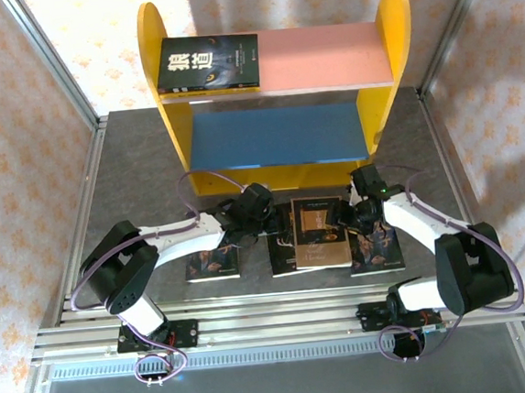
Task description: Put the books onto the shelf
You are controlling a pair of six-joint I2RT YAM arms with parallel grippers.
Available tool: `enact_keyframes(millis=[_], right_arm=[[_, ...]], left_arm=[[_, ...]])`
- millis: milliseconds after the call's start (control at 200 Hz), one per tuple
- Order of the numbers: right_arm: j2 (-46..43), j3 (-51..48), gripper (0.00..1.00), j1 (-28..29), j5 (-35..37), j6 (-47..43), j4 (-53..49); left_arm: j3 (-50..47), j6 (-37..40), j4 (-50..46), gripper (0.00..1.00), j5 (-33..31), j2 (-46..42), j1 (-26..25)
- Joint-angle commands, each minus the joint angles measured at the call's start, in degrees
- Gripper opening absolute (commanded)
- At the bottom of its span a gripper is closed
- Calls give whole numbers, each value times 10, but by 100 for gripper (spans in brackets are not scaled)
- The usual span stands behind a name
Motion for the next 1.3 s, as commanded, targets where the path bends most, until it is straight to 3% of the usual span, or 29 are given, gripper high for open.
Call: enact_keyframes(millis=[0, 260, 606, 1296], right_arm=[[13, -10, 58, 23, -47, 33, 62], [38, 4, 56, 67, -72, 72, 119], [1, 1, 61, 66, 8, 29, 40], [66, -1, 57, 104, -40, 53, 122]], left_arm=[[16, 1, -11, 61, 3, 8, -5], [19, 0, -13, 61, 0, 9, -5], [11, 7, -31, 61, -16, -7, -5], [5, 1, -42, 62, -20, 7, -5]])
